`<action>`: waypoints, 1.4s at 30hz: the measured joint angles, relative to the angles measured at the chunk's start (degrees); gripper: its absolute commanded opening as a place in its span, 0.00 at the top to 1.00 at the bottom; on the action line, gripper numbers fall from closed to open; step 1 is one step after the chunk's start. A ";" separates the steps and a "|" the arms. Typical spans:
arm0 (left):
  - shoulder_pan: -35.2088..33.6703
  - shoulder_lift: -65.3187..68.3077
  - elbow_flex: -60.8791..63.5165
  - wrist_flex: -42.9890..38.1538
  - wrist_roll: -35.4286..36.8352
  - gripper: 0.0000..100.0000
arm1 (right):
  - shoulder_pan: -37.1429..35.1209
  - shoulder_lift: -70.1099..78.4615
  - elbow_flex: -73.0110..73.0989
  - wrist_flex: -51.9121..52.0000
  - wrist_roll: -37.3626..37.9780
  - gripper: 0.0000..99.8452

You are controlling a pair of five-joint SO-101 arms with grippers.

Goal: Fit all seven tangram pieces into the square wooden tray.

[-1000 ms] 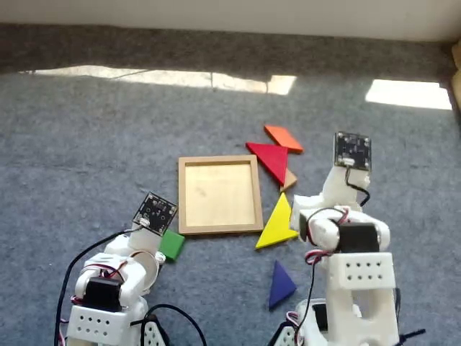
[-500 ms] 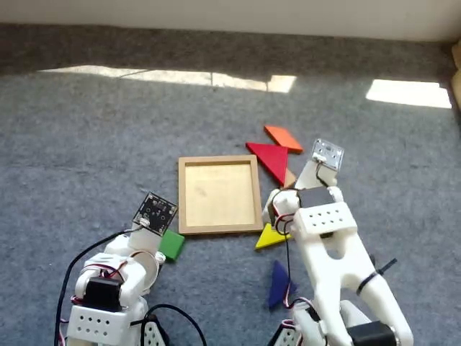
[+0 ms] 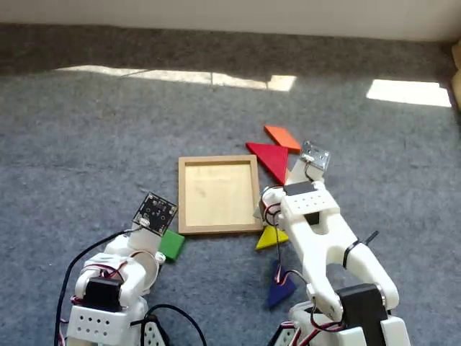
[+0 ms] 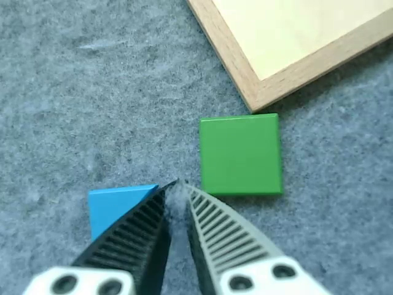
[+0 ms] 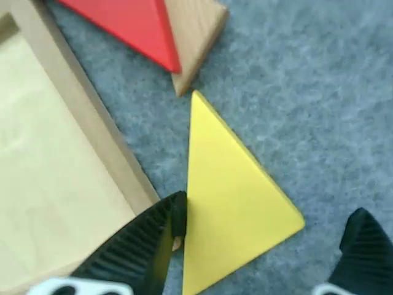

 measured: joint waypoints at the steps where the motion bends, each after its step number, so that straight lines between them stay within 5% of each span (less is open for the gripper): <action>1: 0.00 0.00 0.00 0.00 0.00 0.99 | 0.00 0.00 0.00 -0.35 0.00 0.62; 19: 0.00 0.00 0.00 0.00 0.00 0.99 | -2.20 0.62 0.00 -0.97 -2.64 0.62; 25: 0.00 0.00 0.00 0.00 0.00 0.99 | -2.37 0.62 0.00 -0.97 -2.64 0.75; 42: 0.00 0.00 0.00 0.00 0.00 0.99 | -1.23 0.62 0.00 -0.79 -0.79 0.76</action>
